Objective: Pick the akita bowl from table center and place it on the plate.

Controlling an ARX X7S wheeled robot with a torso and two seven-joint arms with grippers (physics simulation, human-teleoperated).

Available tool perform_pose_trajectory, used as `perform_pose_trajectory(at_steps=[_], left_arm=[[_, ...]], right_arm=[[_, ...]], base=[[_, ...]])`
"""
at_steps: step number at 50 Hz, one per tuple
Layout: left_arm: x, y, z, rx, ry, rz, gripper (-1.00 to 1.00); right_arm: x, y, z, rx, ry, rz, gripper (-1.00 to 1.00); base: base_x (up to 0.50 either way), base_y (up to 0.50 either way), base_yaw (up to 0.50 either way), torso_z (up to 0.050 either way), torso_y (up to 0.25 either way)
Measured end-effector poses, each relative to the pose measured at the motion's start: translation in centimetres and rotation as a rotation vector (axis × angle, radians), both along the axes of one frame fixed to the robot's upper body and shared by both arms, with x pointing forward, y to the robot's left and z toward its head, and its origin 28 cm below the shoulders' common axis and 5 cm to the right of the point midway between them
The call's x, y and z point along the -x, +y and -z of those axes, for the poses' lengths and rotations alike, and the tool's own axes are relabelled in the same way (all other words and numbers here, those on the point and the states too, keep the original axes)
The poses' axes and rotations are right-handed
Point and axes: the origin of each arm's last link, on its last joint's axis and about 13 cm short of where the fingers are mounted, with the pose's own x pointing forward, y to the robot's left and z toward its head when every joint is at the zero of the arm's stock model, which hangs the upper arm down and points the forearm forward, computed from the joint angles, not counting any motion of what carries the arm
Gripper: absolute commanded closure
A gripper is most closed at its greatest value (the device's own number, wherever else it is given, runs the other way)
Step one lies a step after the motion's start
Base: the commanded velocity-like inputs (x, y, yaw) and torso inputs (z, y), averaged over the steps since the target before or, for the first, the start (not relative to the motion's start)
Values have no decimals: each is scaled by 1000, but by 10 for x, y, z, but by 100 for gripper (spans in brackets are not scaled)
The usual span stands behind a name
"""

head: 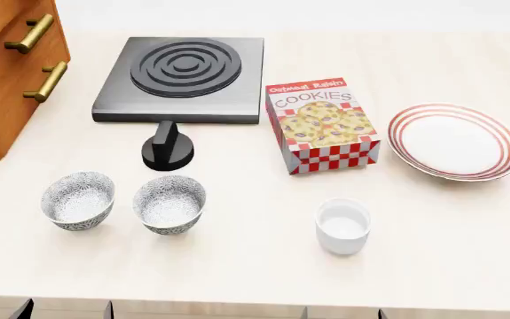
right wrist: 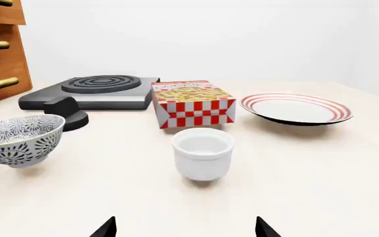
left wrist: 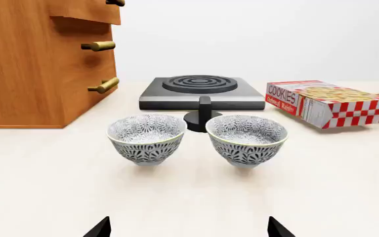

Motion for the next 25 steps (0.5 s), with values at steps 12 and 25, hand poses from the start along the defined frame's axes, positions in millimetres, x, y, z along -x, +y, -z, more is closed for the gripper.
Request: perform_pose_trajectory(at_steps=[12, 25], left_arm=[[9, 1, 0, 0, 32, -6, -100], [20, 2, 0, -6, 65, -20, -100]], right_arm=[[2, 20, -7, -29, -45, -42, -100], [31, 8, -2, -29, 52, 13, -100]], base=[[0, 0, 0, 0, 0], [0, 0, 0, 0, 0]])
